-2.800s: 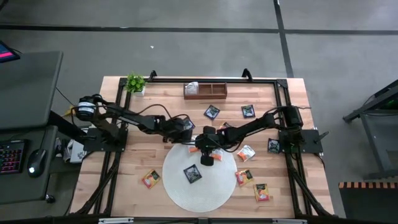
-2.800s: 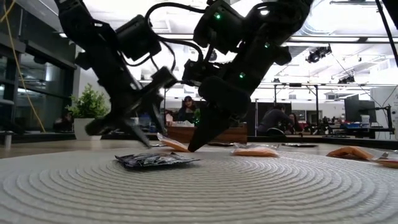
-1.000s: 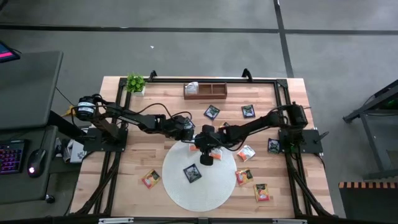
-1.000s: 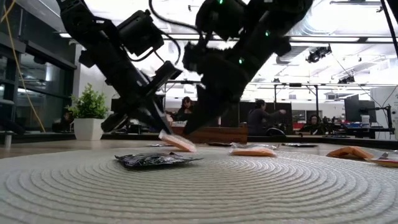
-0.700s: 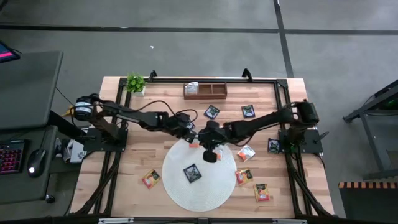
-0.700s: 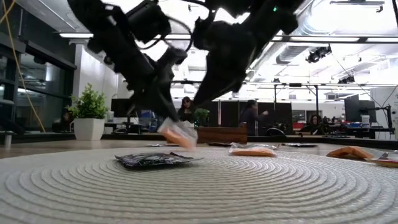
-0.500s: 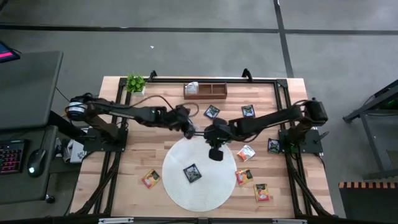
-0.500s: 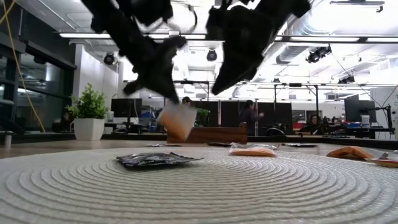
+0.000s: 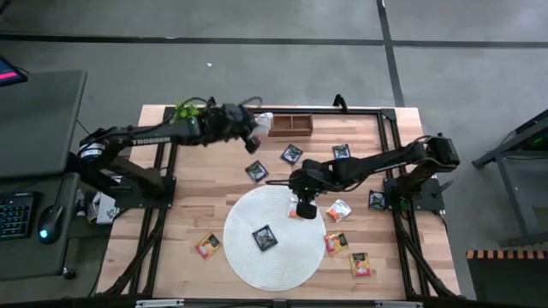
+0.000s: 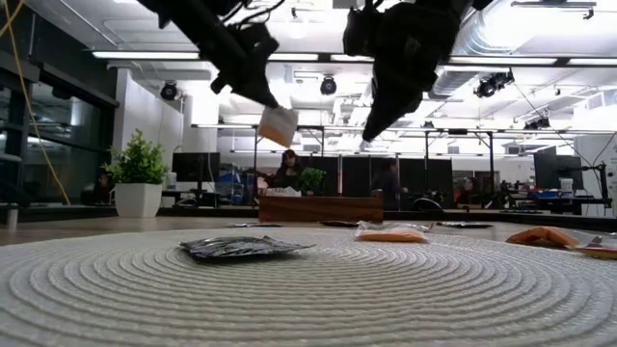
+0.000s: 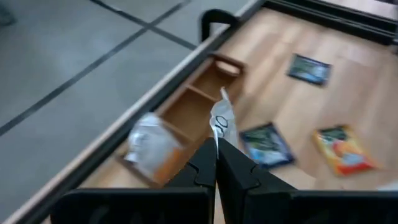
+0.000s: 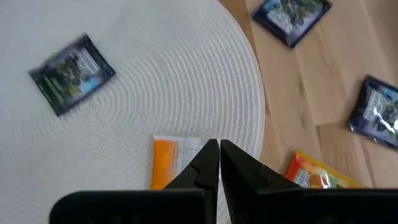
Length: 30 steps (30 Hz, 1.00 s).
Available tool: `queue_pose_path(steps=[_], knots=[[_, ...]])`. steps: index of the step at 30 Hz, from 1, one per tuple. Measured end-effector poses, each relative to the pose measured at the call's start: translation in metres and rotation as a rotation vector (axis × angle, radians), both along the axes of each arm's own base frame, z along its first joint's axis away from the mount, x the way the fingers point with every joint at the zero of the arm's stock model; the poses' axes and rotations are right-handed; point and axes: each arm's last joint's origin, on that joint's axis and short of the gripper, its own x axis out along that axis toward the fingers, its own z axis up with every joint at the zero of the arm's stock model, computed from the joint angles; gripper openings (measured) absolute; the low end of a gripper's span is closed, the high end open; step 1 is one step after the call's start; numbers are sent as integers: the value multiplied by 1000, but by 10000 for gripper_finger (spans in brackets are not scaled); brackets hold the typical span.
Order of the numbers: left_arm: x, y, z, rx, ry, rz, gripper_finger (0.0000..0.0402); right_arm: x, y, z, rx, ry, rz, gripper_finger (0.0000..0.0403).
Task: Pick & Place Tea
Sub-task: Put the white tea bag into the left section of the wooden organizer
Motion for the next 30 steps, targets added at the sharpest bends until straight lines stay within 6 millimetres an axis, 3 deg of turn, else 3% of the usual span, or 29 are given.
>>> queue_pose_path(steps=[6, 11, 30], knots=[[-12, 40, 2, 6, -52, 42, 0, -3, 0, -2, 0, 32, 1, 12], [-12, 58, -3, -12, -92, 10, 0, -5, 0, -3, 1, 58, -4, 12], [19, 84, -63, -38, 42, -21, 0, -5, 0, -2, -10, 58, 1, 12]])
